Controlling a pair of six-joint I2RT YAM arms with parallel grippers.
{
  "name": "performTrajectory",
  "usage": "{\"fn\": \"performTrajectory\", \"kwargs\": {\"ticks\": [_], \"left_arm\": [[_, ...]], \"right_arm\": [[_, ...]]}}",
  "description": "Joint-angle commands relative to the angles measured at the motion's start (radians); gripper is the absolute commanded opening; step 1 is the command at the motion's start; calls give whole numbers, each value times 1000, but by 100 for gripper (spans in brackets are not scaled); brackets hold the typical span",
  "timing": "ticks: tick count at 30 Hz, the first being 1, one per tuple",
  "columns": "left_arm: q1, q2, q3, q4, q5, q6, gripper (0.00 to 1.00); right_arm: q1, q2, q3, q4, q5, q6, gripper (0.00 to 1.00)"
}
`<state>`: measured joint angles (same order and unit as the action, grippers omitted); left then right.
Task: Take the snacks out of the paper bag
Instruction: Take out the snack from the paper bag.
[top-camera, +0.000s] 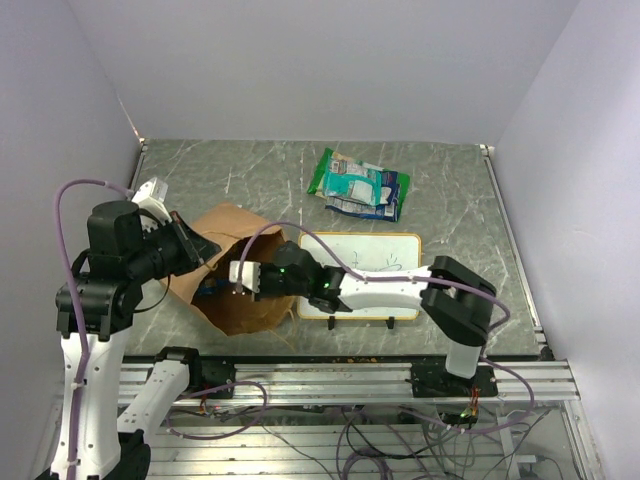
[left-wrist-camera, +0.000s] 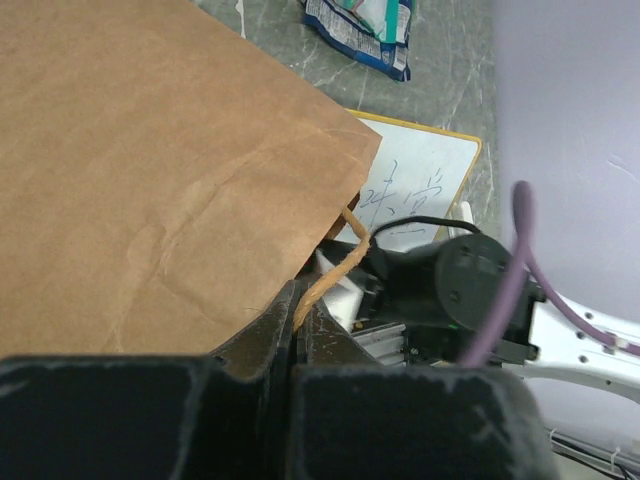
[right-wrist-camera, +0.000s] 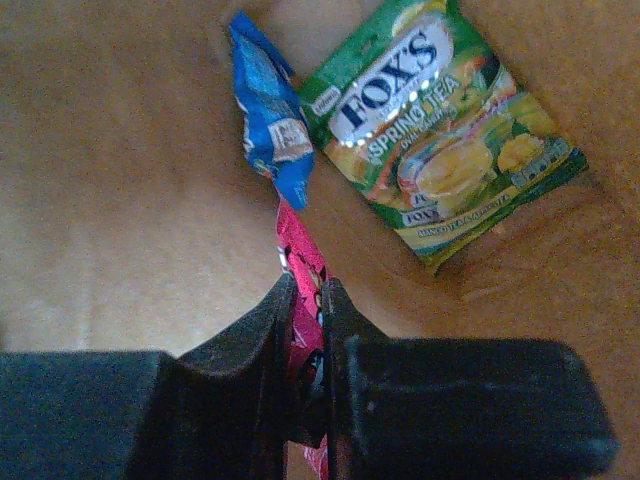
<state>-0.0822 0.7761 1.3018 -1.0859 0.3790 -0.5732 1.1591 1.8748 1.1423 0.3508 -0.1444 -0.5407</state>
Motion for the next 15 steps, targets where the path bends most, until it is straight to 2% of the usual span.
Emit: {"fn": "performTrajectory", "kwargs": {"ticks": [1, 8, 11, 15], "left_arm": [[9, 1, -6, 65, -24, -15, 7], [9, 10, -17, 93, -34, -22, 7], [9, 16, -24, 103, -26, -22, 7], [9, 30, -23, 97, -38, -14, 7]], "right_arm": [[-1, -120, -48, 31, -137, 137, 0], [-9, -334, -193, 108, -153, 419, 0], [-17, -416, -186, 43, -100, 506, 0], [-19, -486, -85, -127, 23, 563, 0]]}}
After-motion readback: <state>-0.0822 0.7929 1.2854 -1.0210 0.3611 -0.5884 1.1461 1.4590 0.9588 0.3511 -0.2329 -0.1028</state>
